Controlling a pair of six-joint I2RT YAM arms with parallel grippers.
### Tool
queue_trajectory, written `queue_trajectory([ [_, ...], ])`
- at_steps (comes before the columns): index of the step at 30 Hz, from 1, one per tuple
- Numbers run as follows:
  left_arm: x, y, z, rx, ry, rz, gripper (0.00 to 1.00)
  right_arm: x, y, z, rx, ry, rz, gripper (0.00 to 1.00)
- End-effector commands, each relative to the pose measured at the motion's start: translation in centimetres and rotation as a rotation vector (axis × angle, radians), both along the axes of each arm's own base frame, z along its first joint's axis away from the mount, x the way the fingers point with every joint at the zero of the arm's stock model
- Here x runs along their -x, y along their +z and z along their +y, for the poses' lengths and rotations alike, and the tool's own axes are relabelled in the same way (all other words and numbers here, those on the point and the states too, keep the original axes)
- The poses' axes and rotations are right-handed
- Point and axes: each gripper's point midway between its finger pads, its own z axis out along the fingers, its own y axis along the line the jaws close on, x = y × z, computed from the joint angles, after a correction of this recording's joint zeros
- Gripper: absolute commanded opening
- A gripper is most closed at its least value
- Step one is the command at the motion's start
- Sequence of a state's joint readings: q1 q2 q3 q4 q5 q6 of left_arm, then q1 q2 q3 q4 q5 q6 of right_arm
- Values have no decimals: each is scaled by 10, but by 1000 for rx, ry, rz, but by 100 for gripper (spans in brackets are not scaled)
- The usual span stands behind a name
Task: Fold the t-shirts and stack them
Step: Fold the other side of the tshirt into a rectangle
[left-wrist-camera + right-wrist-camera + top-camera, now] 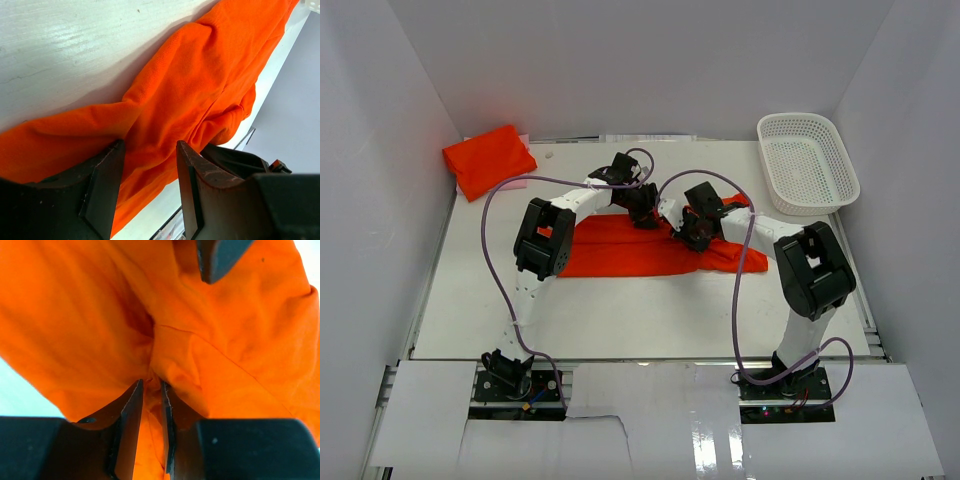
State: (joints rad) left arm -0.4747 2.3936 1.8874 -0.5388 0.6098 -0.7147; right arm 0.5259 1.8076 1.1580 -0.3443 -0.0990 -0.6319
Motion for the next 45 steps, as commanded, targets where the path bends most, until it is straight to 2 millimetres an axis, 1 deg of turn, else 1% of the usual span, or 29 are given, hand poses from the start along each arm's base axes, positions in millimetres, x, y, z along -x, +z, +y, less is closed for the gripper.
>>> queue_trajectory([
  [1,13,4,0,-35,-23,4,57,-17,8,1,8,-48,-51,28],
  [9,13,4,0,-36,-26,0,57,-24,-4,-1,35,-71,-56,28],
  [10,13,4,0,-36,-27,-1,57,-26,-5,0,35,-74,-64,27],
  [11,13,4,0,-37,-27,2,57,-28,-4,0,32,-77,-67,23],
  [13,13,3,0,-38,-29,4,57,-28,-4,1,30,-77,-69,20],
  [17,13,3,0,-39,-29,6,57,-33,2,3,22,-80,-80,8],
  [20,11,4,0,-39,-27,4,57,-30,5,1,30,-84,-66,8],
  [21,12,4,0,-40,-28,3,57,-31,12,3,21,-82,-69,8],
  [25,11,6,-1,-38,-28,1,57,-26,25,3,19,-84,-51,8],
  [27,10,6,-1,-39,-28,0,57,-20,27,-2,33,-93,-25,8],
  [29,11,6,-1,-40,-29,2,57,-17,32,-1,37,-90,-9,8],
  [30,10,7,-1,-41,-27,-2,57,-9,30,-5,56,-90,28,8],
  [31,10,7,0,-42,-27,-1,57,-10,35,-4,55,-93,35,8],
  [32,10,7,0,-43,-28,-2,57,-8,33,-5,64,-97,61,8],
  [33,10,6,0,-46,-27,0,57,2,31,-7,75,-98,111,8],
  [34,10,6,0,-45,-28,-2,57,1,36,-4,71,-98,123,9],
  [35,10,6,0,-47,-27,-3,57,4,32,-4,78,-99,151,11],
  [40,10,6,1,-48,-26,0,57,3,32,-7,101,-104,160,12],
  [45,10,7,1,-50,-29,-3,57,8,22,-9,125,-92,197,18],
])
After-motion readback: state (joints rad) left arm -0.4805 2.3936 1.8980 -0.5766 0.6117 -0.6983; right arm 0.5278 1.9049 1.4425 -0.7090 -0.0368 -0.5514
